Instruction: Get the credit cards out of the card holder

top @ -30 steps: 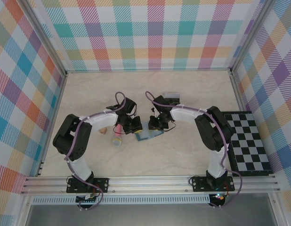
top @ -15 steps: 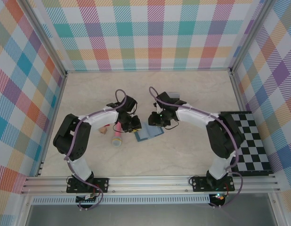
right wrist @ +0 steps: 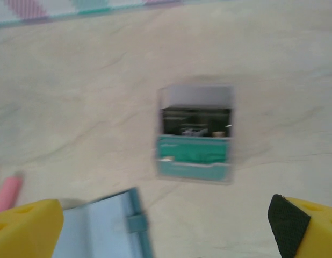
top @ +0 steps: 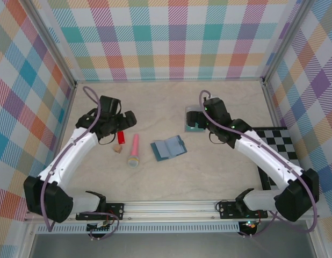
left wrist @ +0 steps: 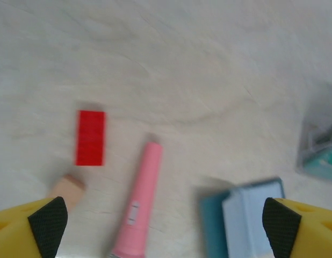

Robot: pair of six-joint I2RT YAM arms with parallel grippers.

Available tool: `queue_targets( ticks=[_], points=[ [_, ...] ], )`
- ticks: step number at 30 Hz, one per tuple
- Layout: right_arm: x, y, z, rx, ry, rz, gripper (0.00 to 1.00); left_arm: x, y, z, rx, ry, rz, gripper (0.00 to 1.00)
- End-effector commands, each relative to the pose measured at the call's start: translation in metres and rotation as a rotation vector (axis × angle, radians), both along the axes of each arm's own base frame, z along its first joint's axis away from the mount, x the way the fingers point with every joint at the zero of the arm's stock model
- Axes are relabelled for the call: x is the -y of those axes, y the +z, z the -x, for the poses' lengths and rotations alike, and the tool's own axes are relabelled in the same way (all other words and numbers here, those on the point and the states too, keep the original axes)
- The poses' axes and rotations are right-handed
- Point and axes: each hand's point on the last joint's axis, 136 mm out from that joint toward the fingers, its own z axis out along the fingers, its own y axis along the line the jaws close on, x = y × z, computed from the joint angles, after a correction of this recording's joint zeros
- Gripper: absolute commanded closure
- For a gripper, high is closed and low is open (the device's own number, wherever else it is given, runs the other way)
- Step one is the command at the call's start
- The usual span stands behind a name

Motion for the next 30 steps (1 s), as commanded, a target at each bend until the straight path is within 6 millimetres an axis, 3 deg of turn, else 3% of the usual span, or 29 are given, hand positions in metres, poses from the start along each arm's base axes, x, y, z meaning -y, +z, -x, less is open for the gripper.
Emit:
queue_targets(
  ticks=[1, 7, 10, 14, 21, 26, 30],
  points=[
    [0.059, 0.002, -0.007, 0.085, -0.176, 0.158, 0.0, -0.052, -0.004, 0.007, 0.037, 0.098, -0.205, 0.0],
    [0.131, -0.028, -0.006, 0.073, -0.409, 0.224, 0.0, -0.1, 0.005, 0.006, 0.257, 0.337, -0.282, 0.0],
    [0.151, -0.047, -0.008, 0.064, -0.459, 0.239, 0.0, -0.123, -0.001, 0.01, 0.304, 0.45, -0.368, 0.0],
    [0.165, -0.069, -0.015, 0.112, -0.445, 0.287, 0.0, -0.139, -0.014, 0.004, 0.348, 0.494, -0.473, 0.0],
    [0.176, -0.103, -0.025, 0.133, -0.38, 0.287, 0.0, -0.125, -0.057, -0.024, 0.384, 0.325, -0.494, 0.0],
    [0.16, -0.12, -0.035, 0.197, -0.24, 0.24, 0.0, -0.11, -0.076, -0.043, 0.424, 0.181, -0.474, 0.0],
    [0.15, -0.121, -0.043, 0.243, -0.16, 0.214, 0.0, -0.097, -0.078, -0.051, 0.526, 0.098, -0.427, 0.0]
  ],
)
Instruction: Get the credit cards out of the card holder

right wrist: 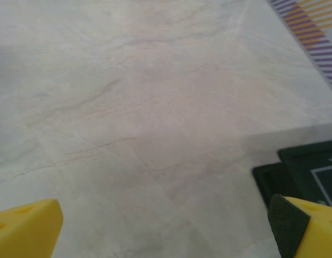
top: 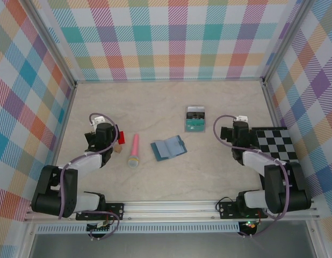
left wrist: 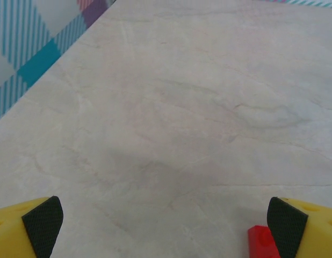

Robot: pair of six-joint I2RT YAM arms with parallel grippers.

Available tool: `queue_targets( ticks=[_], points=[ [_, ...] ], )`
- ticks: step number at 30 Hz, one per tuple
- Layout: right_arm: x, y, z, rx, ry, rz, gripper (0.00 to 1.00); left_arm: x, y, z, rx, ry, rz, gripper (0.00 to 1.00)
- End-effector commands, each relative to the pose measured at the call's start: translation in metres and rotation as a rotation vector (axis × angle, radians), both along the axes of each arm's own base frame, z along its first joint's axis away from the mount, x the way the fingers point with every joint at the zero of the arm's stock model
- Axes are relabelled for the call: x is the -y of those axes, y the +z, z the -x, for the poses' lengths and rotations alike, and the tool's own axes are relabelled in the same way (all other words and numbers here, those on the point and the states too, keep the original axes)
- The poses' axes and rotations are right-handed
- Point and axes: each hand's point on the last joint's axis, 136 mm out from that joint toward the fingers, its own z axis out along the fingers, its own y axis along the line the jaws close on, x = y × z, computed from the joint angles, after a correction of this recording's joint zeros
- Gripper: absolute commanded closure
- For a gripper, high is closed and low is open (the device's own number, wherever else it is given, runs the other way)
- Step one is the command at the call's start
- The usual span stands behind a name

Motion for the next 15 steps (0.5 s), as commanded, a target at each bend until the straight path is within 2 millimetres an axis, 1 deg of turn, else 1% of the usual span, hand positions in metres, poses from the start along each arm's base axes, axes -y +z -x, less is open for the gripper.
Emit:
queue_targets(
  ticks=[1, 2, 5, 6, 8, 13, 15],
  points=[
    [-0.02, 0.026, -0.023, 0.156, 0.138, -0.023, 0.0, 0.012, 0.022, -0.019, 0.167, -0.126, 0.008, 0.0],
    [-0.021, 0.027, -0.025, 0.17, 0.152, -0.028, 0.0, 0.012, 0.017, -0.019, 0.163, -0.134, 0.021, 0.0],
    [-0.026, 0.025, -0.03, 0.167, 0.189, -0.07, 0.0, 0.019, 0.012, -0.018, 0.188, -0.191, 0.039, 0.0],
    [-0.029, 0.029, -0.032, 0.202, 0.207, -0.08, 0.0, 0.02, 0.011, -0.017, 0.193, -0.203, 0.042, 0.0],
    [-0.033, 0.021, -0.033, 0.216, 0.231, -0.086, 0.0, 0.026, 0.006, -0.018, 0.194, -0.239, 0.047, 0.0],
    [-0.035, 0.018, -0.034, 0.215, 0.256, -0.099, 0.0, 0.028, -0.003, -0.021, 0.181, -0.253, 0.049, 0.0],
    [-0.037, 0.018, -0.033, 0.215, 0.264, -0.102, 0.0, 0.028, -0.011, -0.025, 0.162, -0.247, 0.05, 0.0]
  ],
)
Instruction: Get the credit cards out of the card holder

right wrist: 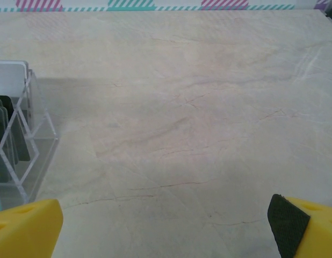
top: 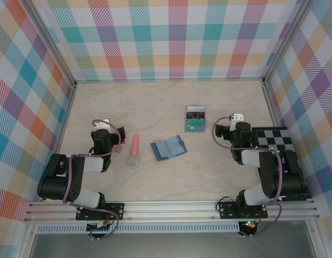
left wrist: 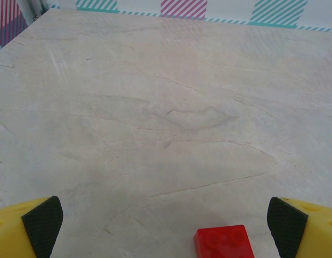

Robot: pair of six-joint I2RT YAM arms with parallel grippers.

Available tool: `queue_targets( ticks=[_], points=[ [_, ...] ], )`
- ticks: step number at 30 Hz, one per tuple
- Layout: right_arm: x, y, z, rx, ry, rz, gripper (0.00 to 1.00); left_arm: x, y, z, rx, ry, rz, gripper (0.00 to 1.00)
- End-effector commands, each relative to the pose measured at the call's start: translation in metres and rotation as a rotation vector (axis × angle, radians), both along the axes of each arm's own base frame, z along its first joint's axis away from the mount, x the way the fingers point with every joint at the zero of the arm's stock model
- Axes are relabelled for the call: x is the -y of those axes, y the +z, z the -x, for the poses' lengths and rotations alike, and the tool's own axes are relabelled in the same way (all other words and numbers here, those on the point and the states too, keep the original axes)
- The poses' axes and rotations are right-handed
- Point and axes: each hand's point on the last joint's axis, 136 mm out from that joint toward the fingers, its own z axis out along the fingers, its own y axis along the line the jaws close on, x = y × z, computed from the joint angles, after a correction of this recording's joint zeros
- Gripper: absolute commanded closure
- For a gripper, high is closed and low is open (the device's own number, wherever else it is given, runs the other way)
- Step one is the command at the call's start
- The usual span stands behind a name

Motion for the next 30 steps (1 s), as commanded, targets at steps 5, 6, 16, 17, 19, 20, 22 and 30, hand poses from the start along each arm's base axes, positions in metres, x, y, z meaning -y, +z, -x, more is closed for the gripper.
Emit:
queue_targets(
  ticks=[5, 6, 16, 17, 19, 20, 22, 30],
  points=[
    [-0.008, 0.015, -0.006, 0.076, 0.062, -0.026, 0.0, -0.002, -0.002, -0.015, 0.015, -0.003, -0.003, 0.0],
    [-0.009, 0.014, -0.005, 0.079, 0.07, -0.027, 0.0, -0.002, -0.002, -0.016, 0.009, -0.002, -0.005, 0.0],
    [-0.01, 0.005, -0.005, 0.068, 0.09, -0.046, 0.0, -0.006, -0.004, -0.019, -0.014, 0.021, -0.009, 0.0],
    [-0.007, 0.004, -0.007, 0.057, 0.079, -0.055, 0.0, -0.006, -0.004, -0.019, -0.013, 0.021, -0.009, 0.0],
    [-0.004, 0.004, -0.008, 0.05, 0.073, -0.069, 0.0, -0.006, -0.004, -0.019, -0.012, 0.018, -0.01, 0.0],
    [-0.003, 0.005, -0.008, 0.05, 0.072, -0.07, 0.0, -0.005, -0.004, -0.018, -0.014, 0.016, -0.011, 0.0],
    [-0.004, 0.004, -0.008, 0.048, 0.073, -0.07, 0.0, -0.005, -0.004, -0.019, -0.013, 0.015, -0.013, 0.0],
    [-0.003, 0.004, -0.009, 0.039, 0.079, -0.083, 0.0, -0.004, -0.005, -0.02, -0.02, 0.012, -0.013, 0.0]
  ],
)
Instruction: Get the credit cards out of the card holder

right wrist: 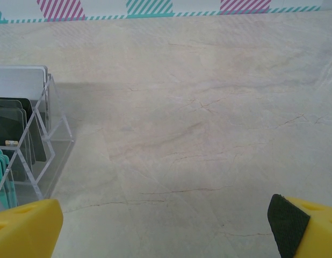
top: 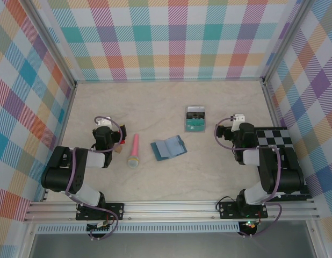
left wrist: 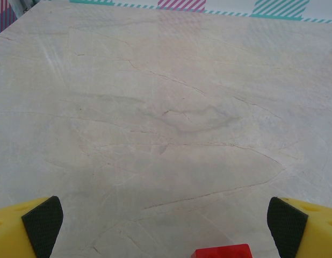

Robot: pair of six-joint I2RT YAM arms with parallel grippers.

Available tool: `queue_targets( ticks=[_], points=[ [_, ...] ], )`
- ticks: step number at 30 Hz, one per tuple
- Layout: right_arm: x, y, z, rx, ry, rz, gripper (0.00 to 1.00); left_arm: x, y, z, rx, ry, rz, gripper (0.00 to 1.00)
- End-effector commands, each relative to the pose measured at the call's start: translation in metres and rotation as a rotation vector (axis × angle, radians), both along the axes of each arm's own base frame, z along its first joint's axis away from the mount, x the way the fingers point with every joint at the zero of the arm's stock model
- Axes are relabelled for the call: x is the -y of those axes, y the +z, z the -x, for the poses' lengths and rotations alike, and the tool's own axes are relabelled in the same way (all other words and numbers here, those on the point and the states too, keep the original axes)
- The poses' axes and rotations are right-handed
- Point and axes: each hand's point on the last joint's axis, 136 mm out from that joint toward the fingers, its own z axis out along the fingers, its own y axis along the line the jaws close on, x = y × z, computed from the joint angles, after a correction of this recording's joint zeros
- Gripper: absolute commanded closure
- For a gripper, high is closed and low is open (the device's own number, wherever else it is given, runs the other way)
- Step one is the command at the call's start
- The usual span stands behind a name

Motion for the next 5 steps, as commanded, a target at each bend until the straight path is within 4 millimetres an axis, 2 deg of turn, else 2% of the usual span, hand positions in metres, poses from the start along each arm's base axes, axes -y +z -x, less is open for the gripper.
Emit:
queue_targets(
  ticks=[1, 5],
  points=[
    [-0.0022, 0.0063, -0.0061, 0.015, 0.015, -0.027, 0.0, -0.0055, 0.0024, -0.0051, 0.001, 0.011, -0.011, 0.0],
    [-0.0016, 0.0067, -0.0059, 0.018, 0.014, -0.026, 0.0, -0.0048, 0.002, -0.0048, 0.001, 0.008, -0.009, 0.0]
  ],
)
